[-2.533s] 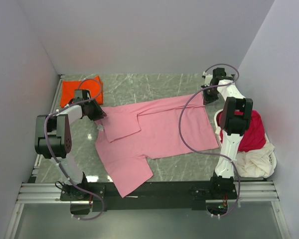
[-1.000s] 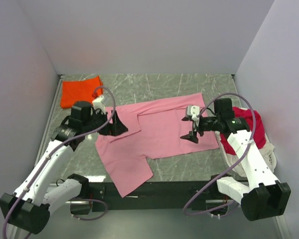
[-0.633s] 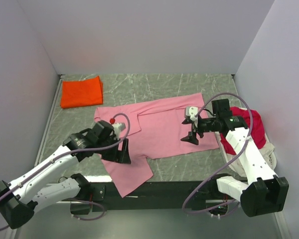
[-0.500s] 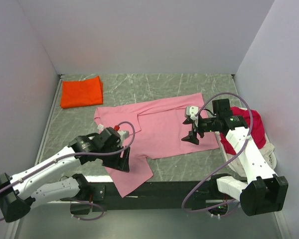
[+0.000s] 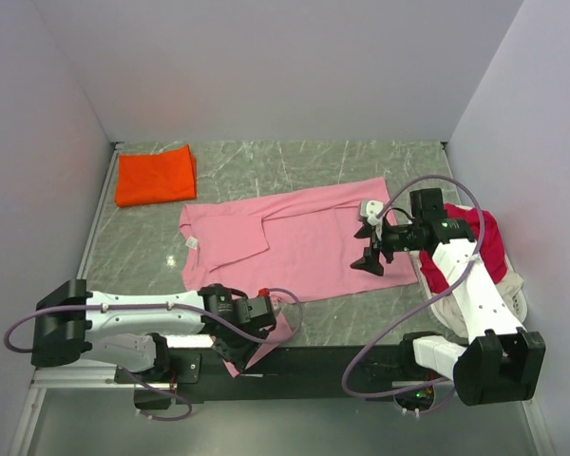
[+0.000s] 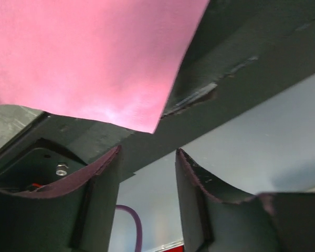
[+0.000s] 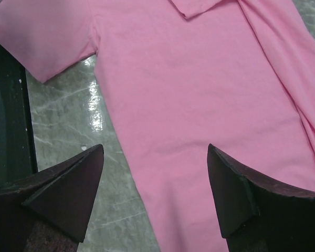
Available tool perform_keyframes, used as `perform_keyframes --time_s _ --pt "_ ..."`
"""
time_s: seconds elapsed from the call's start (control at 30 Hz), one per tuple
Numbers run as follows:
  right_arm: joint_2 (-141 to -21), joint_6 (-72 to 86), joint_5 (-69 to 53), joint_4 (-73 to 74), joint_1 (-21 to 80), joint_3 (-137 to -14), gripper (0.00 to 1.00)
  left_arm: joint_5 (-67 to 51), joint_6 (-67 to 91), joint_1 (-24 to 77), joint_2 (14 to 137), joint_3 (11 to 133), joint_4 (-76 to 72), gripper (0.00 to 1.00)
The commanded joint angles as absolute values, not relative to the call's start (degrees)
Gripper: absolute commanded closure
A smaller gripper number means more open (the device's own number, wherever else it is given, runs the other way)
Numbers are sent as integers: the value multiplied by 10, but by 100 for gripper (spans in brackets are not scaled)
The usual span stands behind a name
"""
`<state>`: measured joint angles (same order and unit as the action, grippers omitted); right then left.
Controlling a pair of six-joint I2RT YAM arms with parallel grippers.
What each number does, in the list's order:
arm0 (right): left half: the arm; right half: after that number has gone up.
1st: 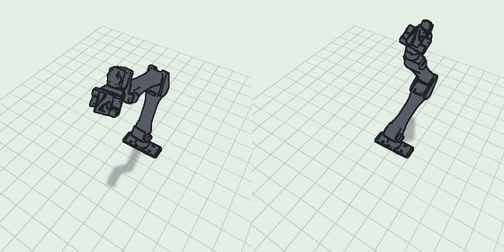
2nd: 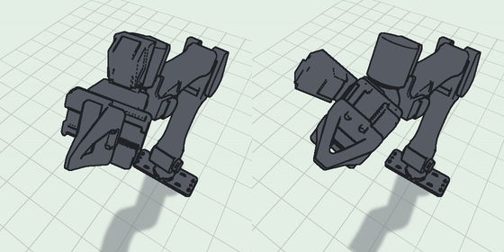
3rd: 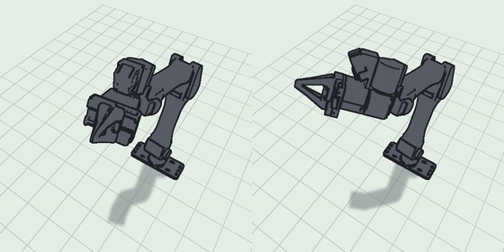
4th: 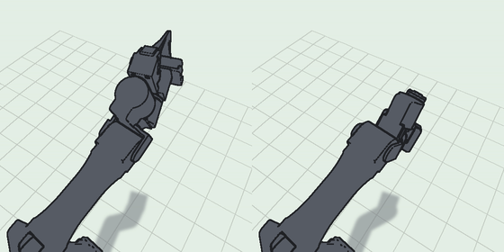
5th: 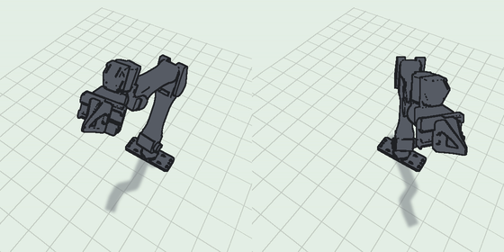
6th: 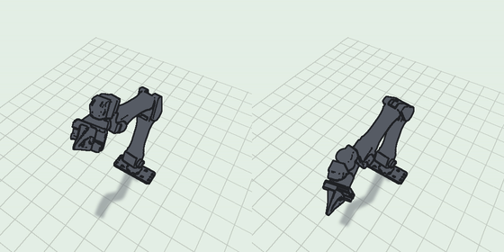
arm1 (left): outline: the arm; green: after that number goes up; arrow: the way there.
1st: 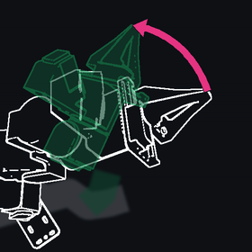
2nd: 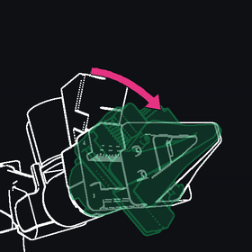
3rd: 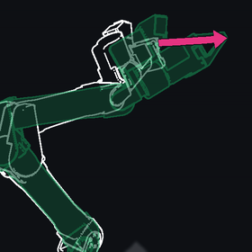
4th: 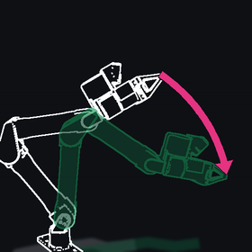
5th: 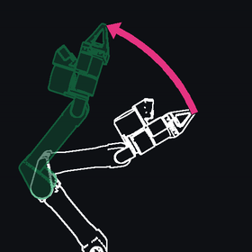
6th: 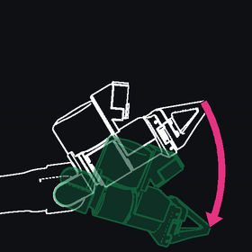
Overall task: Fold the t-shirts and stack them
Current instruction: Fold the tshirt
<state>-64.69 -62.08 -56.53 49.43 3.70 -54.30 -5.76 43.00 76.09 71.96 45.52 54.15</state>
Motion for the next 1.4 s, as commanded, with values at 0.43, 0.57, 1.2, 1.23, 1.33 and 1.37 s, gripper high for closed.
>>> perform_keyframes --time_s 0.43,0.57,1.2,1.23,1.33,1.37 --pt "-664 -661 -602 545 11 -562 15 -14 439 812 836 453 515 64" --pt "-666 -666 -605 551 10 -565 15 -4 439 815 859 452 520 65" --pt "-666 -675 -591 566 5 -575 15 109 441 732 759 524 595 99" --pt "-663 -674 -589 565 4 -575 15 115 431 717 752 529 593 99" --pt "-657 -672 -584 562 3 -575 15 141 402 662 742 555 587 99" --pt "-657 -671 -582 561 4 -575 15 149 393 629 743 571 584 99"
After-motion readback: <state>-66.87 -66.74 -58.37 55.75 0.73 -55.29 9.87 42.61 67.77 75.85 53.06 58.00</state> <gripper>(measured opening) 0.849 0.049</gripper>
